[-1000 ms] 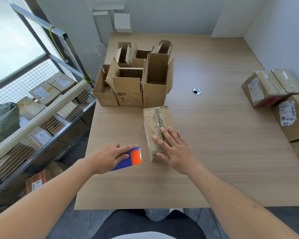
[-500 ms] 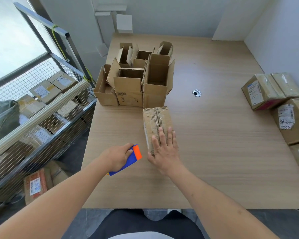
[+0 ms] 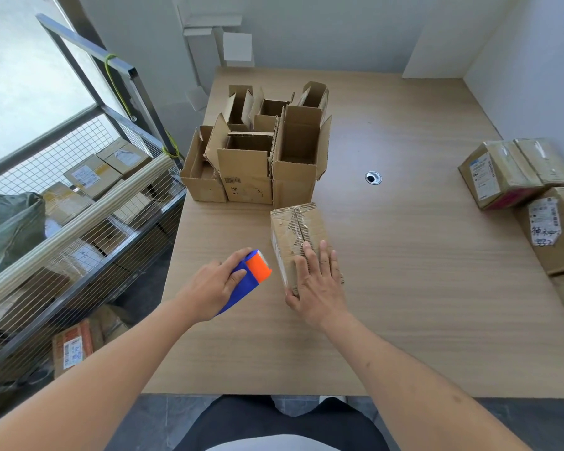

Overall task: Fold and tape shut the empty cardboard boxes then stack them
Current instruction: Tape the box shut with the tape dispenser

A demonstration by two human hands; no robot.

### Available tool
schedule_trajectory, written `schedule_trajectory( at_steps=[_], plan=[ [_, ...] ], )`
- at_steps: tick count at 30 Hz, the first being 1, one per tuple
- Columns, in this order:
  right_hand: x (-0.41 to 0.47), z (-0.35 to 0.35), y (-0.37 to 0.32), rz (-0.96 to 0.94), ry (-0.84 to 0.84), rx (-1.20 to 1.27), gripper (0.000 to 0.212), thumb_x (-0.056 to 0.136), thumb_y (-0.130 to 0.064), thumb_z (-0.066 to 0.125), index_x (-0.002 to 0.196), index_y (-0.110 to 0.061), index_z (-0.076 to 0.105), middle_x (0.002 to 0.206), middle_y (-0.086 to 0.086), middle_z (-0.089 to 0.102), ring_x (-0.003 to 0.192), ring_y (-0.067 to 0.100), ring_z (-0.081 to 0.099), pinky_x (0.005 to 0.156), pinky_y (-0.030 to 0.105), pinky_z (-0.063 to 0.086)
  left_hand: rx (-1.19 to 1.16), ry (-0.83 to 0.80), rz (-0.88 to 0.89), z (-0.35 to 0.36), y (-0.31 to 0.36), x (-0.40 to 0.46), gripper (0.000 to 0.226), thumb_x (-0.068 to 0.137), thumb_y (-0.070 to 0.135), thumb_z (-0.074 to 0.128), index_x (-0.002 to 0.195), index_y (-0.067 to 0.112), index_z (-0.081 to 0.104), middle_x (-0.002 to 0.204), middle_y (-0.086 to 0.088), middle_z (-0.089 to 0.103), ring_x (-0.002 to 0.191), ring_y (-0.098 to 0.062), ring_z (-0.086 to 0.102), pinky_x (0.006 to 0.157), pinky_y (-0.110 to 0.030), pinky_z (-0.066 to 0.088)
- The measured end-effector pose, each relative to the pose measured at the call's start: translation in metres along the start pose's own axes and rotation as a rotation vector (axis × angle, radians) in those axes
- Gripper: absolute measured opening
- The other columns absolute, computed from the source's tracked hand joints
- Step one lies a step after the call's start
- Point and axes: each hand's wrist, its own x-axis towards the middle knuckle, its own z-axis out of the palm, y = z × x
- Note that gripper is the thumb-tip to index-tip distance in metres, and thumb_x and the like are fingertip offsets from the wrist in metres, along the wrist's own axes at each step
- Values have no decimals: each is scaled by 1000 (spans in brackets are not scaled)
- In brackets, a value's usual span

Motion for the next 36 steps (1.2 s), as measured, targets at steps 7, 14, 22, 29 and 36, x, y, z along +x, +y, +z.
schedule_trajectory(
  at_steps=[7,14,22,29,36],
  plan=[
    [-6,-33,44,-82,-95,83,98,75,-3,68,159,-21,19,164,-1,21,157,25,5,126,38,-6,-45,50,149,-21,5,0,57,103,57,38,155,56,16,113,-5,57,97,-22,52,93,-44,45],
    [-13,-43,60,-106,20,100,79,65,-4,68,137,-28,45,129,-2,49,121,29,50,105,39,42,-43,98,228,-35,7,-13,66,104,30,57,158,45,22,120,2,52,103,-14,46,91,-29,34],
    [-1,-38,20,-100,-18,55,90,83,-16,69,156,-48,27,148,11,29,145,35,22,123,46,7,-73,85,301,-44,11,-26,63,99,17,66,151,41,38,136,6,48,122,-15,46,101,-30,37],
    [-2,-37,27,-215,-73,212,67,77,-51,64,140,-35,47,153,7,25,157,31,3,123,47,-13,-93,93,362,-49,15,-30,64,94,10,71,146,37,45,137,8,49,126,-13,47,102,-27,37],
    [-8,-30,20,-208,-76,134,75,73,-59,75,133,-28,41,156,11,25,155,33,11,124,47,-4,-74,73,377,-48,18,-29,62,94,17,73,144,41,45,137,11,47,123,-9,48,98,-24,40]
  ],
)
